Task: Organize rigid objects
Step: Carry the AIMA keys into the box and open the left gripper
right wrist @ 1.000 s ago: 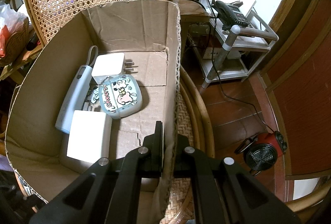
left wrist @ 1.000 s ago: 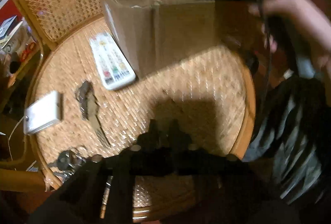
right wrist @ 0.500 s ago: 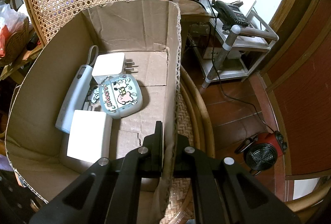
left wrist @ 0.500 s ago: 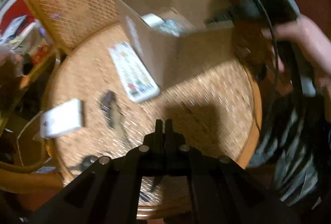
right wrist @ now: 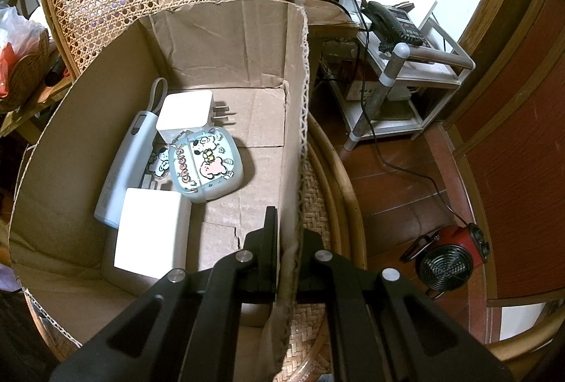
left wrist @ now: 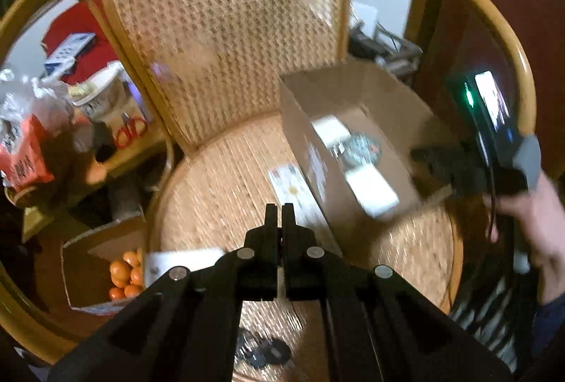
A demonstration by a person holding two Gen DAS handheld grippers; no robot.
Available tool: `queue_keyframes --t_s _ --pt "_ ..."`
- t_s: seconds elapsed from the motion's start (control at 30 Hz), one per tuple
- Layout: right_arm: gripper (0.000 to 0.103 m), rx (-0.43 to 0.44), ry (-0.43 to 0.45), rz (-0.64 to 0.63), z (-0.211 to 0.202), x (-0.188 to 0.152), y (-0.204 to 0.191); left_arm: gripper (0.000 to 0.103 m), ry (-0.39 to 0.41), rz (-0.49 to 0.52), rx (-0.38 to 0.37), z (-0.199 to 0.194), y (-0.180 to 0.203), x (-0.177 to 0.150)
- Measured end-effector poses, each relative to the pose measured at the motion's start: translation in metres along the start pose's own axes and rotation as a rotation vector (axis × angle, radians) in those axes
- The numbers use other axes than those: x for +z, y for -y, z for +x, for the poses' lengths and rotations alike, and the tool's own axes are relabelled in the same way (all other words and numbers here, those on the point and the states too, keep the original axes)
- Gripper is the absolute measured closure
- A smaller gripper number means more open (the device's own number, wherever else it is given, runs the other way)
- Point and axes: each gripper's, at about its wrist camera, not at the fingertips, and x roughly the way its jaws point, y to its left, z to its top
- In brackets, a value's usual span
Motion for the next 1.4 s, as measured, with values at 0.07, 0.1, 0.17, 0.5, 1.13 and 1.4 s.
queue_keyframes --t_s 0.07,0.1,0.17,0.5,1.13,1.4 --pt "0.096 0.0 0.0 0.001 0.0 0.0 0.0 0.102 0.021 -0.011 0.013 -0.001 -0.002 0.013" --pt "0.096 -0.001 0.0 -0.001 0.0 0.0 0.0 0.102 0.026 -0.014 0.019 -0.001 -0.003 0.019" --pt "0.096 0.0 0.0 0.001 0.0 0.0 0.0 0.102 0.048 -0.023 0.036 -0.003 -0.003 0.031" --pt "0.096 -0.001 0.0 0.0 0.0 0.0 0.0 0.102 0.111 -0.011 -0.037 -0.003 0.032 0.078" --pt "0.096 0.007 -0.003 -0.001 -0.001 -0.003 -0.001 0.09 0.027 0.006 -0.081 0.057 0.092 0.074" --pt "0.096 0.007 -0.002 0.0 -0.002 -0.003 -0.001 0.048 0.047 -0.014 -0.069 0.06 0.083 0.07"
